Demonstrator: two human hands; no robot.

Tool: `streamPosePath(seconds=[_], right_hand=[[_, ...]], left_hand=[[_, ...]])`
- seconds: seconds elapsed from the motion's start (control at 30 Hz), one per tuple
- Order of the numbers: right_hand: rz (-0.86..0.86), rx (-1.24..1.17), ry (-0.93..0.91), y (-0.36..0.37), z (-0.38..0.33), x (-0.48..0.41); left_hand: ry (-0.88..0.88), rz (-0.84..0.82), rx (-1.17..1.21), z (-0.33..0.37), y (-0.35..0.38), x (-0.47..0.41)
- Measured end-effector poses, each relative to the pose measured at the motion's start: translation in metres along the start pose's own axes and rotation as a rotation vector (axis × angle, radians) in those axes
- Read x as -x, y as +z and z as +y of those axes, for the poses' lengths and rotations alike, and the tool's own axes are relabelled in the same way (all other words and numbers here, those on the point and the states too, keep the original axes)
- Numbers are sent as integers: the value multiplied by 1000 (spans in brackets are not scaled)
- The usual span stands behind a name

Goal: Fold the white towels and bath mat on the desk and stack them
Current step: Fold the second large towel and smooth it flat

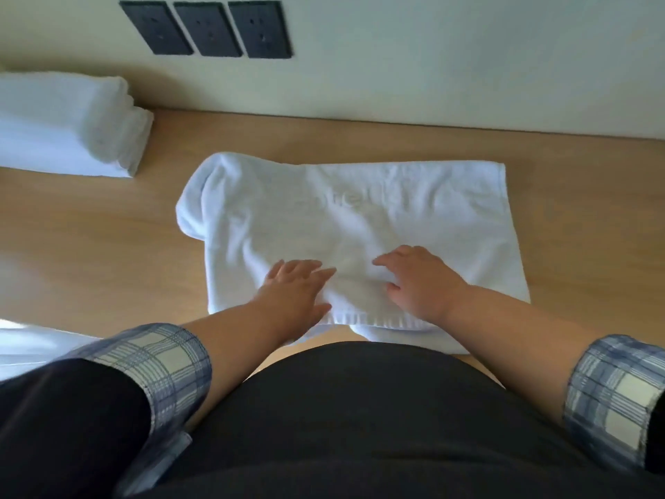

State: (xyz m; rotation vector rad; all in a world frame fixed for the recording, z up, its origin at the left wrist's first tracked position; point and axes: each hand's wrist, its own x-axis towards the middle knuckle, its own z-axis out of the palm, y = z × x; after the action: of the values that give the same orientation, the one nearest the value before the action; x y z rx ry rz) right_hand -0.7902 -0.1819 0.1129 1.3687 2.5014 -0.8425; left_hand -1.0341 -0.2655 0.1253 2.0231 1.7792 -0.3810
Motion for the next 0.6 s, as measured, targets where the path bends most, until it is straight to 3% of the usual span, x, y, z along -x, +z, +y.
streamPosePath(seconds=[0.17,0.37,0.6], right_hand=[[20,-43,-42,-2,-98,-55],[40,-28,-108,8,-227,-116],[-10,48,88,7,-276,-137]], left_hand=[[-292,278,372,-94,0,41],[-609,210,924,-211,4,38],[-558,110,1179,-266,-17,-43]])
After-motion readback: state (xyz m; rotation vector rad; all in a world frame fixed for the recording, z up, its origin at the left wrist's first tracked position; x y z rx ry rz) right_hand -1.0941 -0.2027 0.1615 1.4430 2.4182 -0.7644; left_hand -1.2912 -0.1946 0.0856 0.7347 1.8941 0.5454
